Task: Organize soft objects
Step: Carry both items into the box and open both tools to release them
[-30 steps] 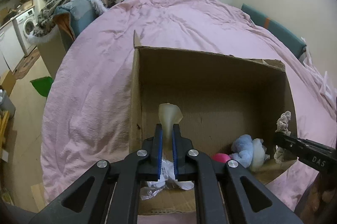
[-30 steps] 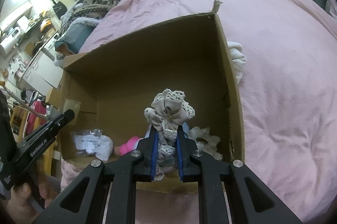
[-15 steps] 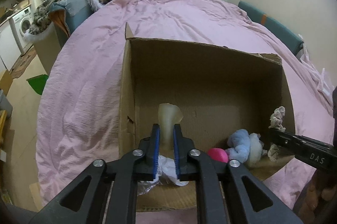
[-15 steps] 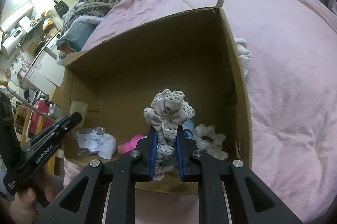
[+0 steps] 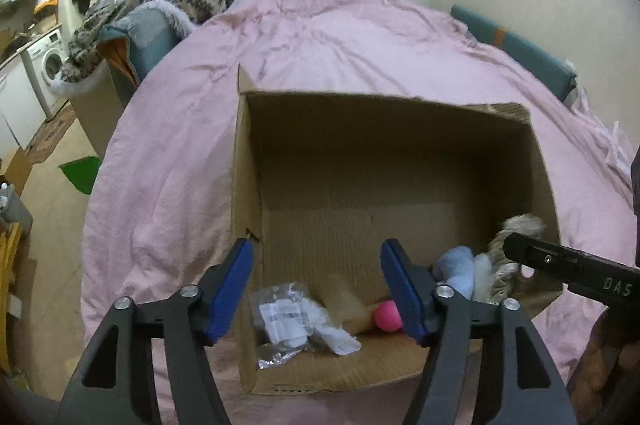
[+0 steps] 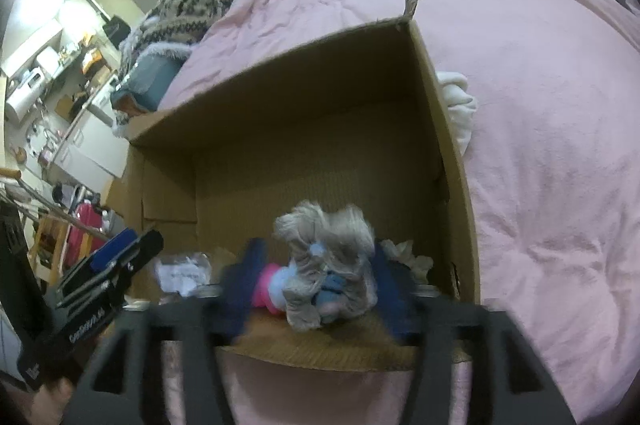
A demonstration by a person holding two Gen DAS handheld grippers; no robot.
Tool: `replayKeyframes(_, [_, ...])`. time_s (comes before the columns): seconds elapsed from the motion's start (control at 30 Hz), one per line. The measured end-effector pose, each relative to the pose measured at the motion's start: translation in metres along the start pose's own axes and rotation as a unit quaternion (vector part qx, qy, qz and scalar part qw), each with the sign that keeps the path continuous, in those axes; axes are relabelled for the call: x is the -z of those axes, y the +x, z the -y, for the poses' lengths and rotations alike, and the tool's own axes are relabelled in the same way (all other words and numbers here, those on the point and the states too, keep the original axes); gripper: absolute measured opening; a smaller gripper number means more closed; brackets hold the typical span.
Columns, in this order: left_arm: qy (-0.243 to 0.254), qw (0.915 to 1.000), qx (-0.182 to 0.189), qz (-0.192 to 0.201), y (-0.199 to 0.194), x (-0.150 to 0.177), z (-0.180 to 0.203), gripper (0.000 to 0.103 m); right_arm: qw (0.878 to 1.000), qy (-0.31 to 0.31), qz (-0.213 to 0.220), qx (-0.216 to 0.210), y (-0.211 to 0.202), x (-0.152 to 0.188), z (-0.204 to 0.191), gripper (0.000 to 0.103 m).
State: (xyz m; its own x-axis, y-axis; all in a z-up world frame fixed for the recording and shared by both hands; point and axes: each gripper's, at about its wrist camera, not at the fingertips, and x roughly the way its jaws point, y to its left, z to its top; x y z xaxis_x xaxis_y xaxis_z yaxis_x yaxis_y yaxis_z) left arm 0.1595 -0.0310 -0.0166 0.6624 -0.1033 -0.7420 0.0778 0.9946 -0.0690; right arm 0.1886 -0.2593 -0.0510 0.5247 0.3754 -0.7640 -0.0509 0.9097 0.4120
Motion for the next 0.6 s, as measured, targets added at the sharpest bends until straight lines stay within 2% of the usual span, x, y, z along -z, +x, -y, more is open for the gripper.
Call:
replayKeyframes(0.23, [-0.001,1.0,0.001,0.007,-0.009,-0.004,0.0,0.067,0.999,0.001,0.031,0.014,-0.011,-0.003,0.0,0.073])
replayKeyframes(0.4, [-0.009,0.9998,0.006,0.017,-0.025,-0.008,-0.003,0.067,0.999,0.0,0.053,0.002,-0.024,-0.005,-0.003,0.073])
replayKeyframes(0.47, [-0.006,0.9997,0.001,0.024,-0.034,-0.007,-0.004,0.067,0.998,-0.003,0.06,0.006,-0.031,-0.005,-0.005,0.082])
replayKeyframes(0.6, [0.005,0.9992,-0.008,0.038,-0.05,-0.005,-0.004,0.067,0.997,-0.017,0.079,0.01,-0.047,0.0,-0.009,0.084])
